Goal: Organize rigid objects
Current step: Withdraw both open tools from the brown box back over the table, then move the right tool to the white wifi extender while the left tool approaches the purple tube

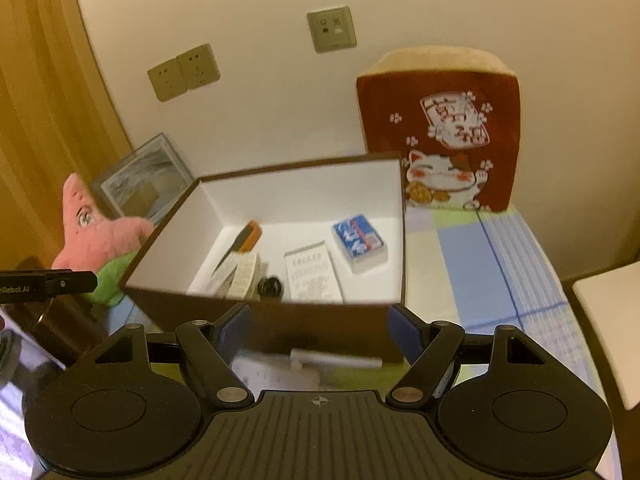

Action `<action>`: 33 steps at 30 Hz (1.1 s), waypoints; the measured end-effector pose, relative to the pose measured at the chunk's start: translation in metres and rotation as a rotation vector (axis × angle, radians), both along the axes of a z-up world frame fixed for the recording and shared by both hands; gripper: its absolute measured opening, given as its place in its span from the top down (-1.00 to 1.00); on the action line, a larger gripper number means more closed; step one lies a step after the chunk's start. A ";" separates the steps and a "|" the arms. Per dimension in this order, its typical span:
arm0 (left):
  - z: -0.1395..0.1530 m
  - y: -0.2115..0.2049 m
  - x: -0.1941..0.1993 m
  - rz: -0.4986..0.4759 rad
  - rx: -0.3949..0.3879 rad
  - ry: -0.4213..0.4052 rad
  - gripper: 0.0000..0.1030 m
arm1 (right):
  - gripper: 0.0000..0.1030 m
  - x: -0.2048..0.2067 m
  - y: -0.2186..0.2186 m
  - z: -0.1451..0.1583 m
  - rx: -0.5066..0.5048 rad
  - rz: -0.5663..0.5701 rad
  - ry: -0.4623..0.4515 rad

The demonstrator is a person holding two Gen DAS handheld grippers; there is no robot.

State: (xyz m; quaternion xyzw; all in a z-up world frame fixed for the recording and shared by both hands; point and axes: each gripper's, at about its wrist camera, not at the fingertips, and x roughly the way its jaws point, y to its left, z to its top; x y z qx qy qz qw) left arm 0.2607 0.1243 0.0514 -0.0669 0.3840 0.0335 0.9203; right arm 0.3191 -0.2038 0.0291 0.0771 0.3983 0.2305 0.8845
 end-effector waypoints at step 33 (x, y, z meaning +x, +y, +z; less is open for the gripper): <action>-0.092 -0.009 -0.052 0.051 0.002 0.198 -0.11 | -0.21 -0.041 -0.001 -0.085 -0.238 0.221 -0.050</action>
